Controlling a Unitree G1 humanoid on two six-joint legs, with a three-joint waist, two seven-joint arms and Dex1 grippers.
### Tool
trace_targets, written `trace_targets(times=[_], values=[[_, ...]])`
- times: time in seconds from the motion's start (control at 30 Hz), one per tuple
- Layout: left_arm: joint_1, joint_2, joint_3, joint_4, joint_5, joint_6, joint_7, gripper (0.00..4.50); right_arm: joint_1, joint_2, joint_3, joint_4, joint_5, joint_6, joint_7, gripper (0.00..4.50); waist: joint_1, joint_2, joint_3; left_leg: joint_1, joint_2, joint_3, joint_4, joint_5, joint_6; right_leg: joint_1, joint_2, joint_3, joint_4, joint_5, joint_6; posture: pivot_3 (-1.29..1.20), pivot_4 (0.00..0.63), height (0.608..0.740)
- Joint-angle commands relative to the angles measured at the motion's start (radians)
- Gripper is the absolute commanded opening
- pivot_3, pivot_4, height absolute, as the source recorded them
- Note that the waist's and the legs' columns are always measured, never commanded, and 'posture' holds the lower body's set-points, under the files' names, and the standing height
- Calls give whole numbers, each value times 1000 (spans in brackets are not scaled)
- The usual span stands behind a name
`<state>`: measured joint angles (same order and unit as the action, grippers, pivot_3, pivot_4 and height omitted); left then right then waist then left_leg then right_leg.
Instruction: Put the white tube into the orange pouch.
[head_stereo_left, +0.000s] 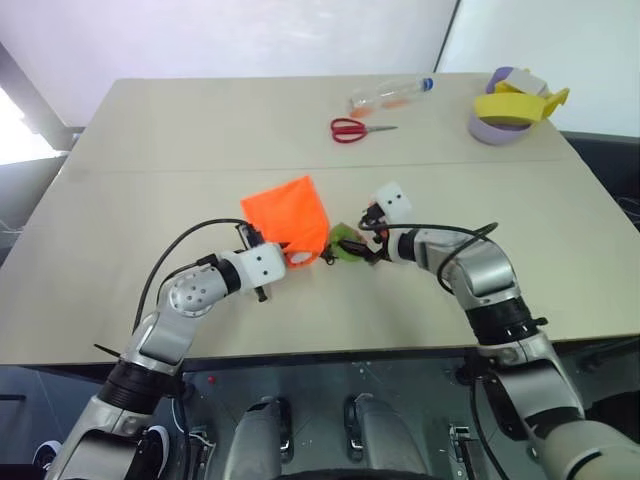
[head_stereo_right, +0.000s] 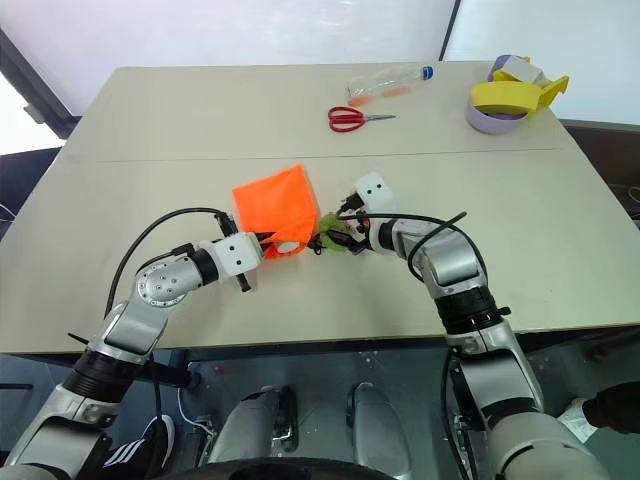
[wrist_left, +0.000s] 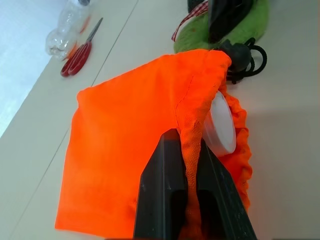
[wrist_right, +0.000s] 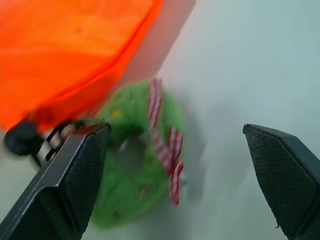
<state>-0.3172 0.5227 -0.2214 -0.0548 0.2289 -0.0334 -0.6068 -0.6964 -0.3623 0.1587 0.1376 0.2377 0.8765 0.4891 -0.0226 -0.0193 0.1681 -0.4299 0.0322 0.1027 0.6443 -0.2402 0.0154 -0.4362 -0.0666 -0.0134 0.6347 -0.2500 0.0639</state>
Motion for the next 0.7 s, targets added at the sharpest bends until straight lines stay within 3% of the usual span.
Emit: trace_targets(times=[0.03,0.13,0.33,0.37,0.57,0.67,0.7], values=[[6,-3,2,-38,-2,0,2,0,-16,-5,-19,21,-19,0,-11,4437,3,0,0,0,0,0,0,0,0,0,0,0,0,0,0,0,150,740],[1,-6,-3,-37,4,0,3,0,6,-44,43,-3,-40,9,46,3617,3,0,0,0,-1,1,0,0,0,0,-1,0,-1,0,0,0,150,740],[-2,-10,-1,-33,4,-3,3,0,6,-58,57,-23,-67,-13,62,414,2,0,0,0,0,1,0,0,0,0,-1,0,0,0,0,0,150,740],[-1,-13,1,-34,0,2,2,0,3,-57,44,-27,-64,-8,57,87,2,0,0,0,0,1,0,0,0,0,-1,0,0,0,0,0,150,740],[11,-49,47,-48,-100,103,-19,0,32,-103,-127,-100,5,76,46,87,9,0,0,-1,-1,1,1,0,0,1,-2,-1,-1,0,0,0,150,740],[10,-57,61,-45,-138,113,-28,786,75,-131,-191,-158,34,133,40,0,7,0,0,-1,-1,1,1,0,0,1,-2,-1,-1,0,0,0,150,740],[6,-56,62,-42,-141,102,-28,1313,85,-136,-205,-176,44,151,40,0,7,0,0,-1,-1,1,1,0,0,1,-2,-1,-1,0,0,0,150,740]])
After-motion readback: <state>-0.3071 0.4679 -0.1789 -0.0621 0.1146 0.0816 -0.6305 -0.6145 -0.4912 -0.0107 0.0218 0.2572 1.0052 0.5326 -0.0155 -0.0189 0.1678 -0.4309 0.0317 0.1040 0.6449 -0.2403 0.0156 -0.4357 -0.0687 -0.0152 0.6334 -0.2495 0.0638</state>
